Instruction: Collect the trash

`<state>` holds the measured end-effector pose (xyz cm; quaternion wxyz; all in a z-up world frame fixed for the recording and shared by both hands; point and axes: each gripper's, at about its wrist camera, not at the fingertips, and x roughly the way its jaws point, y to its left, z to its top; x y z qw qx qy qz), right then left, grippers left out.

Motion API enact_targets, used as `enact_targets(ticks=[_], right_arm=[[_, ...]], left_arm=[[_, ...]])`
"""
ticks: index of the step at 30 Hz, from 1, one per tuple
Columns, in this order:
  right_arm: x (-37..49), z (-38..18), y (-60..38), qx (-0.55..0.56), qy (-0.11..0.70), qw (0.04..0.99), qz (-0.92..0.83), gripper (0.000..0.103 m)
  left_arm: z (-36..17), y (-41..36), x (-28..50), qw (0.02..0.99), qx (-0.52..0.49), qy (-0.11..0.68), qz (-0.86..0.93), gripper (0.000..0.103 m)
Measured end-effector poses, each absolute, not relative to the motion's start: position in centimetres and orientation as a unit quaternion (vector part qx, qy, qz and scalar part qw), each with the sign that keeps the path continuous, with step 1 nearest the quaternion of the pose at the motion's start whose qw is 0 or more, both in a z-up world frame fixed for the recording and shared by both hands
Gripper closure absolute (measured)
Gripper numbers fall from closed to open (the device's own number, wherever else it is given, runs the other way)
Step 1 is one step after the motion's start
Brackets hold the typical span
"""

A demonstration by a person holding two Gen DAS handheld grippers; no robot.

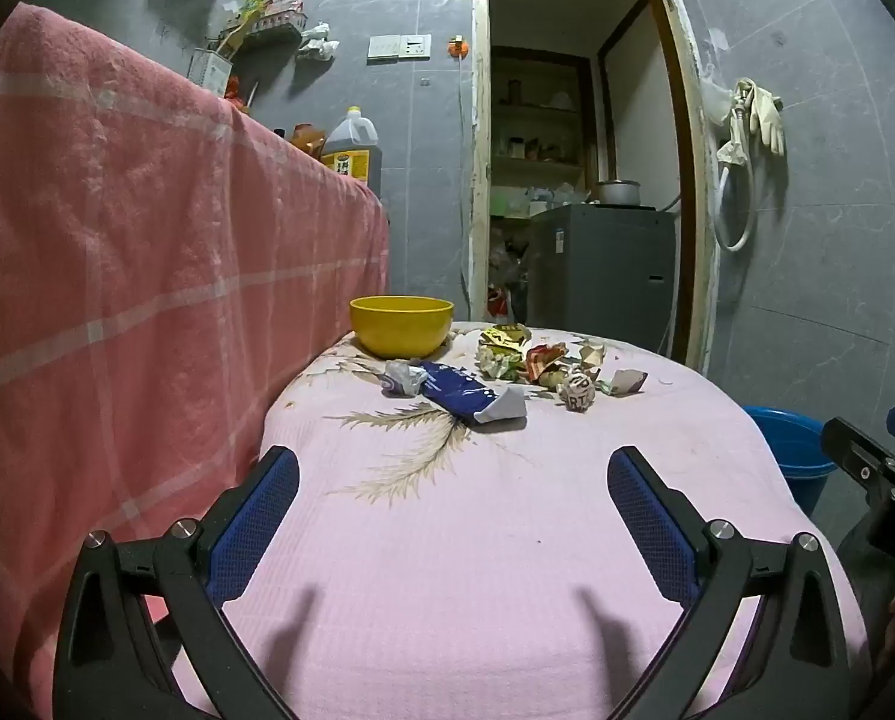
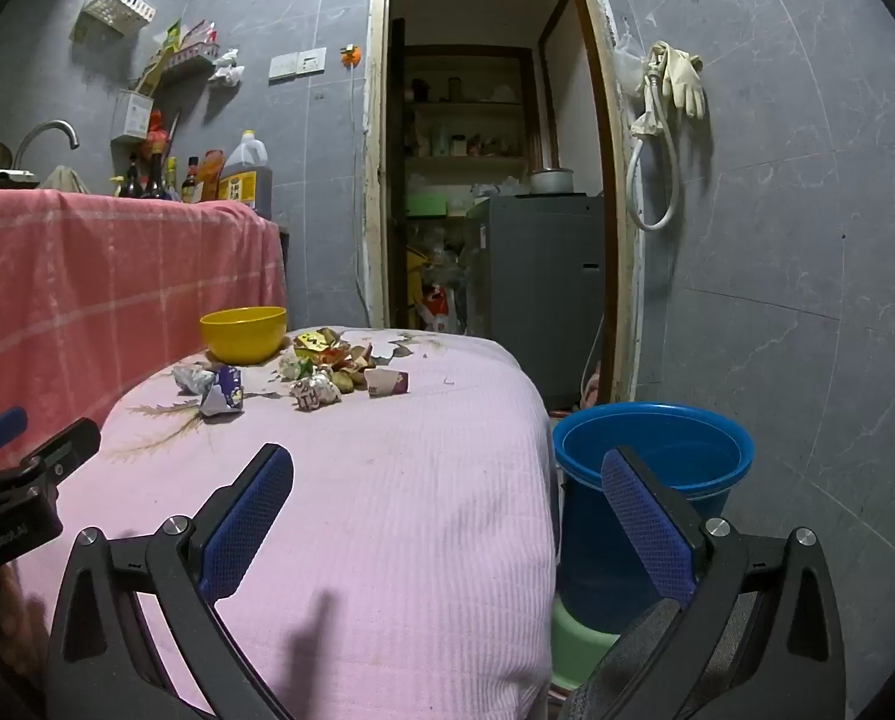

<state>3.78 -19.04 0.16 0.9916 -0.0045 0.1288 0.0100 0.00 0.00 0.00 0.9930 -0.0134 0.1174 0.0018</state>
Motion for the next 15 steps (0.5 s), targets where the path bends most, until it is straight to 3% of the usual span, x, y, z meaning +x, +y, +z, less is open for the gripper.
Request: enact_targets(ticks=[15], right_arm=[[3.88,0.10,-18.91,-0.007,0.131,0.991,0.011,0.000]], left_arm=[[0.08,0.12,0.39,0.993,-0.012,0.120,-0.001,0.002]])
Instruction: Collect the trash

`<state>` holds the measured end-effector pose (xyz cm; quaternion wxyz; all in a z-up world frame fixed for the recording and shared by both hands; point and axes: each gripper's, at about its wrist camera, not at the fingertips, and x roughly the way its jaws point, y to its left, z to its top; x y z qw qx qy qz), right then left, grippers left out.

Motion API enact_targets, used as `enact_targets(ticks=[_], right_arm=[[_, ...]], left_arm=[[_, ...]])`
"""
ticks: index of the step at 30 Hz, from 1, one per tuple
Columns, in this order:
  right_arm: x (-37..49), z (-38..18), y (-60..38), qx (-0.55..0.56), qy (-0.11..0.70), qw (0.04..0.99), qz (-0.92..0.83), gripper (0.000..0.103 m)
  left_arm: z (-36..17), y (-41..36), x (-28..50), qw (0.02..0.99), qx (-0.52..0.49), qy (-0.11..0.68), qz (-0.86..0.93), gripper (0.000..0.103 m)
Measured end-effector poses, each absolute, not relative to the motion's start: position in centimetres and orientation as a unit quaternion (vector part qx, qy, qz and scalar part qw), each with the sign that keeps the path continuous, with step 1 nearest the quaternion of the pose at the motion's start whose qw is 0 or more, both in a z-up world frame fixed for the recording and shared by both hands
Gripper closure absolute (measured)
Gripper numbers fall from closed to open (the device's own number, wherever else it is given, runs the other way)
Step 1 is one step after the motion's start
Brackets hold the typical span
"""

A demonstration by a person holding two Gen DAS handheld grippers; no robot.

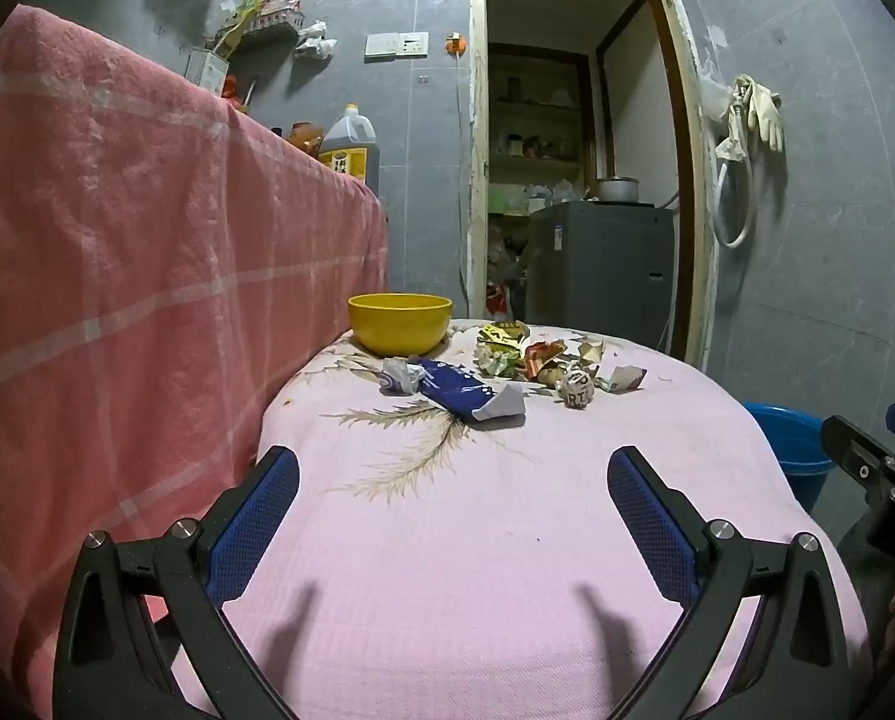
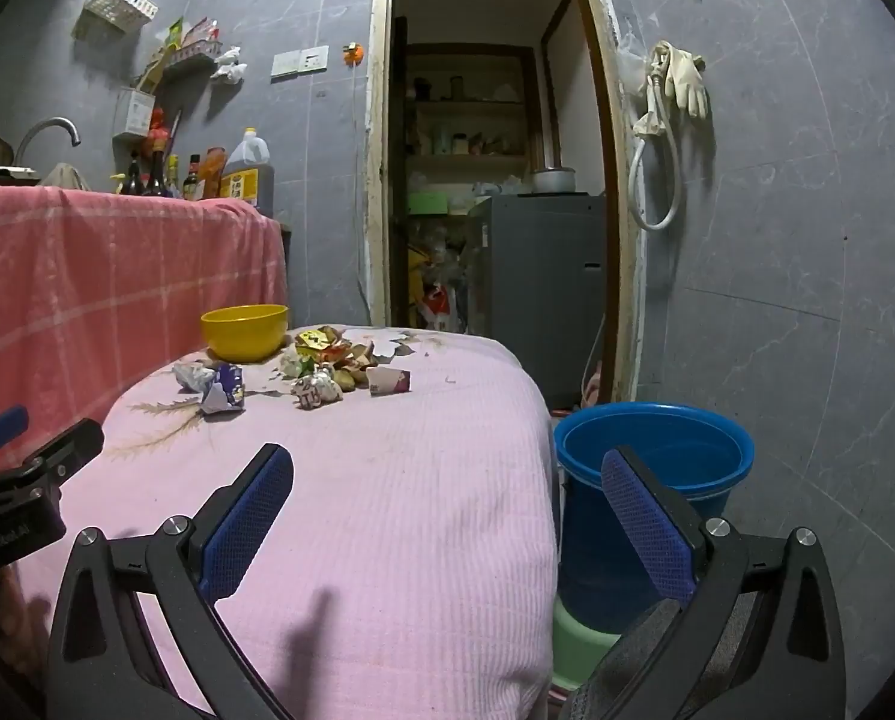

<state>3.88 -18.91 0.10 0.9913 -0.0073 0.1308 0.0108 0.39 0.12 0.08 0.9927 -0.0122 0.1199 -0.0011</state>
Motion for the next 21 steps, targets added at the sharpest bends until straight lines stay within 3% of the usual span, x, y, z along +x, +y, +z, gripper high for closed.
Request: enact_targets(ticks=[21], right_arm=[[4.02,0.09,-18.76,-0.009,0.131,0.991,0.011,0.000]], left_arm=[[0.02,-0.23,0.21,0.993,-0.011,0.118,0.000,0.002]])
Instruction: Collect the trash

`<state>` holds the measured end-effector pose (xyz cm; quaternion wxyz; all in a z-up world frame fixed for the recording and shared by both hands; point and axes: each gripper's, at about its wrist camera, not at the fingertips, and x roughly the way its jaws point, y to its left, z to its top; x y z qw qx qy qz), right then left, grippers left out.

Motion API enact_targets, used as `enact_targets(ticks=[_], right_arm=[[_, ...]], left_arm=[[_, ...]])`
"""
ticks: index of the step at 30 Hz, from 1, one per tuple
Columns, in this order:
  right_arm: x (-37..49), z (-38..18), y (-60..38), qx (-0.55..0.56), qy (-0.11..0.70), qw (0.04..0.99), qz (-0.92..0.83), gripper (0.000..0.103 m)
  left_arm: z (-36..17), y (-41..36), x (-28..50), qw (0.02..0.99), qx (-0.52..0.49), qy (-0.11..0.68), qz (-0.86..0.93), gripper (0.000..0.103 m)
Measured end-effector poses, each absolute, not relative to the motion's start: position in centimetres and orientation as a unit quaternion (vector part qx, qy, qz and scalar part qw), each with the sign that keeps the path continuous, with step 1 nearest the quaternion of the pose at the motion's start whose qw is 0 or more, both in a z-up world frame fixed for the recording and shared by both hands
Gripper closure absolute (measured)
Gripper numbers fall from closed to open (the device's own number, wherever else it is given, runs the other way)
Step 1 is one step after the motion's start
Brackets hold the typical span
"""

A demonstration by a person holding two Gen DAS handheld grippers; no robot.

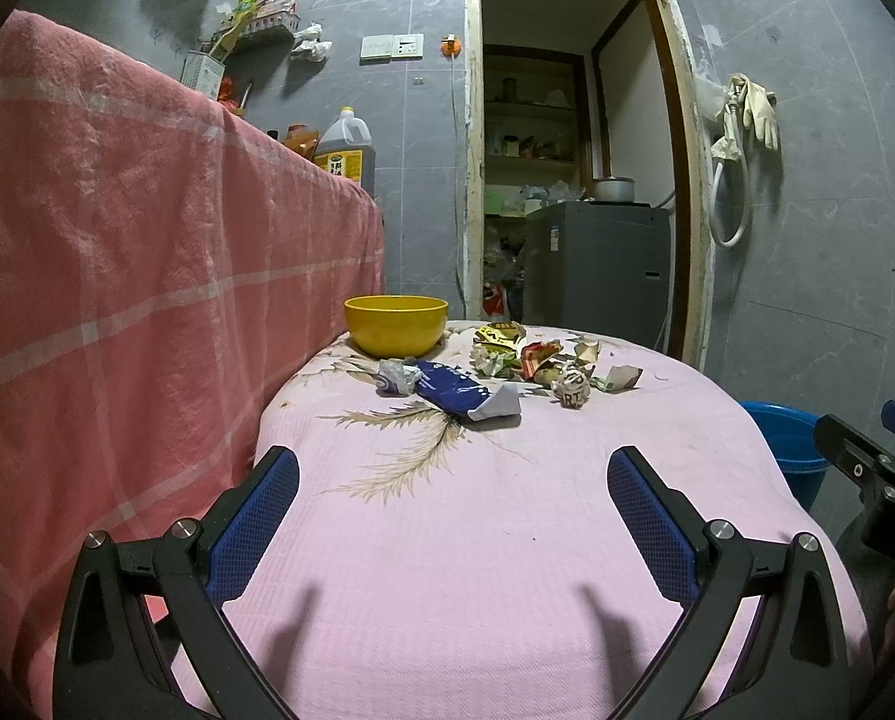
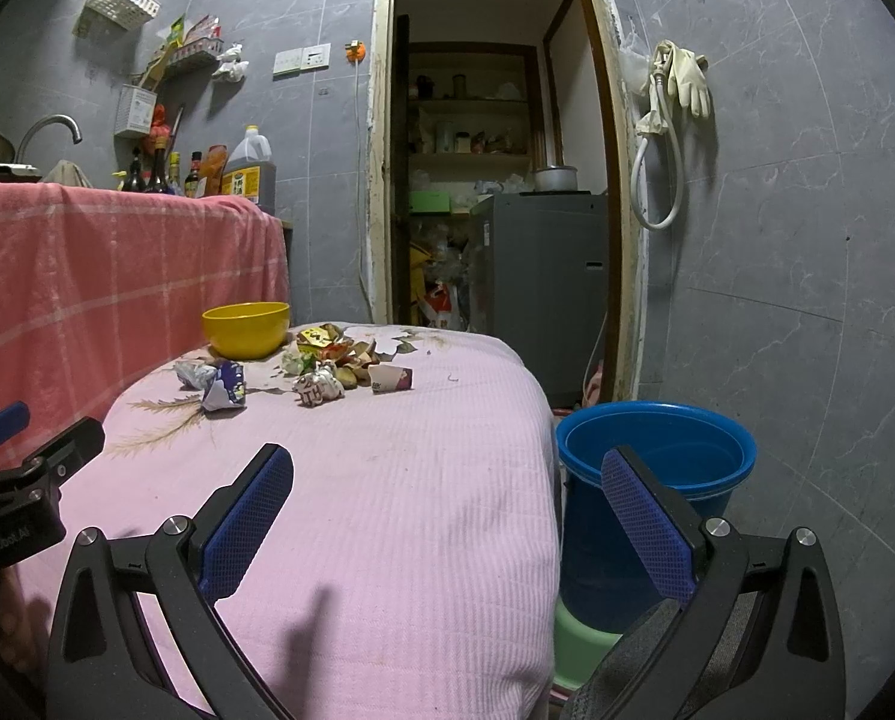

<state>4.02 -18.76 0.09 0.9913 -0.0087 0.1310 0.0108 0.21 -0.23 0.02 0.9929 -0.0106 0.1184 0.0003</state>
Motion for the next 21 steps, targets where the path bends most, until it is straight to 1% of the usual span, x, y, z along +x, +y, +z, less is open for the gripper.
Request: enact_targets(ticks=[21], right_arm=[[4.11,-0.15,-18.72,-0.009,0.133,0.991,0.011,0.000]], left_arm=[[0.01,-0.68,-0.02,0.993,-0.010,0.118,0.000,0.002]])
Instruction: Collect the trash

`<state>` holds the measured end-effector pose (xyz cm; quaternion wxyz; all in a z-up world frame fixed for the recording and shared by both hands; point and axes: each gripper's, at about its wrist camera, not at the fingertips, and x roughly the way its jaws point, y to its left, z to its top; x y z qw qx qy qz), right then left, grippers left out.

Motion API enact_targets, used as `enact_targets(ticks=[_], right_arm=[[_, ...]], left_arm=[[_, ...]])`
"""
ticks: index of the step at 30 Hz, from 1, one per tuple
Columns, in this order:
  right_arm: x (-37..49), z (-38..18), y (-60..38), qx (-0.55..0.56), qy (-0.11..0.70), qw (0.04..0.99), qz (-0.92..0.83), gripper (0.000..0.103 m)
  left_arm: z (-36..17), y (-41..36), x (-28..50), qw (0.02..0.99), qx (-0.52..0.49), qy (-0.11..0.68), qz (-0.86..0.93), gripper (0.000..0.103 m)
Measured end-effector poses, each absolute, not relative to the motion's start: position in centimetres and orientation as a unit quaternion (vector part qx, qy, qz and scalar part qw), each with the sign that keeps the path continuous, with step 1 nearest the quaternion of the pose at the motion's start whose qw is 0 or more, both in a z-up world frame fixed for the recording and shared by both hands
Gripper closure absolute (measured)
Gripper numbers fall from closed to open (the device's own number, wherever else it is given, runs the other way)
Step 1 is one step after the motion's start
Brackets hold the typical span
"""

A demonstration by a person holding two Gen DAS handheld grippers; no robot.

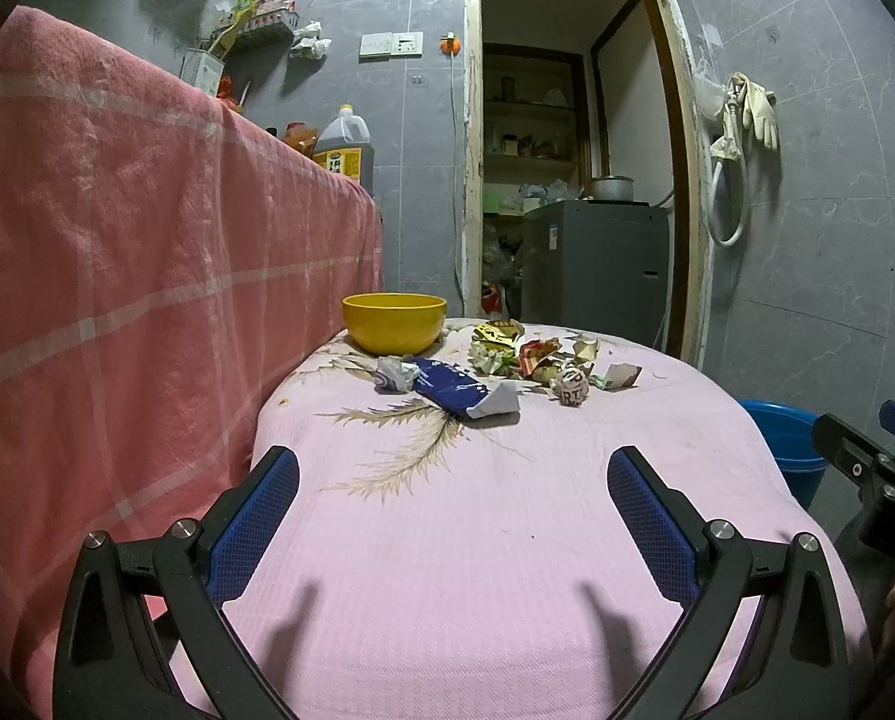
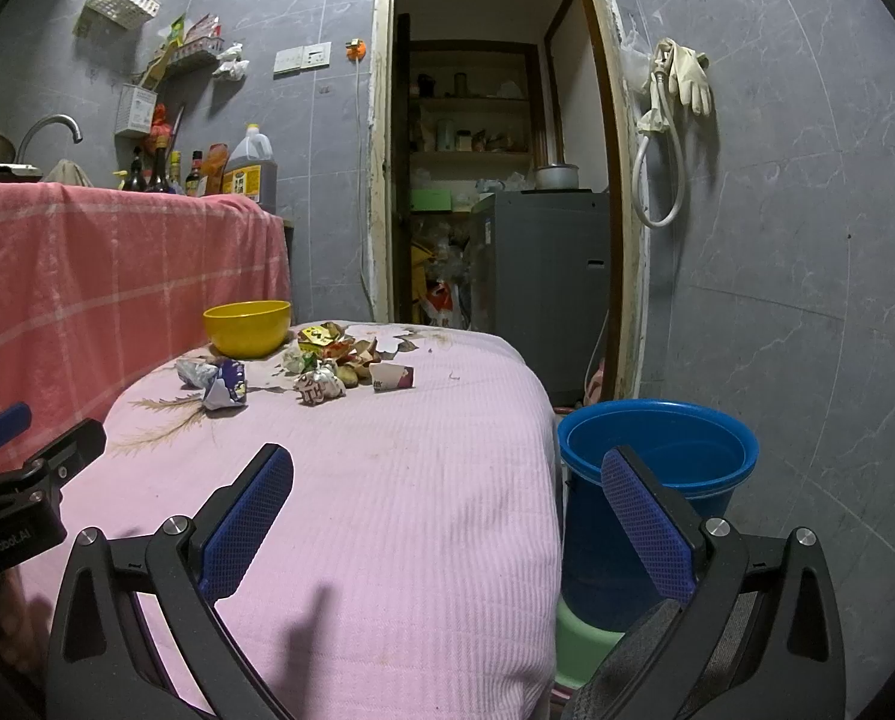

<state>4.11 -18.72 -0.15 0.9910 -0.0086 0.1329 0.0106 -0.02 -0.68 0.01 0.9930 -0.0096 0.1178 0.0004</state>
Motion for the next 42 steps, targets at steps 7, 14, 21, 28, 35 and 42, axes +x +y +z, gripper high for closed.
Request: enact_targets(ticks=[7,14,21,28,35,42], right_arm=[[4.11,-0.11,-18.82,-0.008,0.133,0.991,0.011,0.000],[4.13,-0.13,-18.77,-0.008,0.133,0.991,0.011,0.000],[4.14,-0.41,-18.60,-0.007,0.136,0.991,0.011,0.000],[4.18,-0.38,-18.65,-0.008,0.136,0.991,0.011,0.000],[4.19,-0.39,-18.63,-0.007,0.137,0.990,0.011,0.000],[4.19,-0.41,-18.60,-0.007,0.137,0.990,0.011,0.000]], left_arm=[[0.02,-0.59,0.03,0.993,-0.009,0.118,0.001,0.002],[0.01,-0.56,0.05,0.993,-0.009,0.118,0.000,0.002],[0.03,-0.59,0.04,0.993,-0.009,0.118,0.001,0.002],[0.01,-0.54,0.08,0.993,-0.008,0.119,0.000,0.002],[0.00,-0.53,0.09,0.993,-0.009,0.119,0.000,0.002],[0.00,-0.52,0.11,0.993,-0.009,0.119,0.000,0.002]])
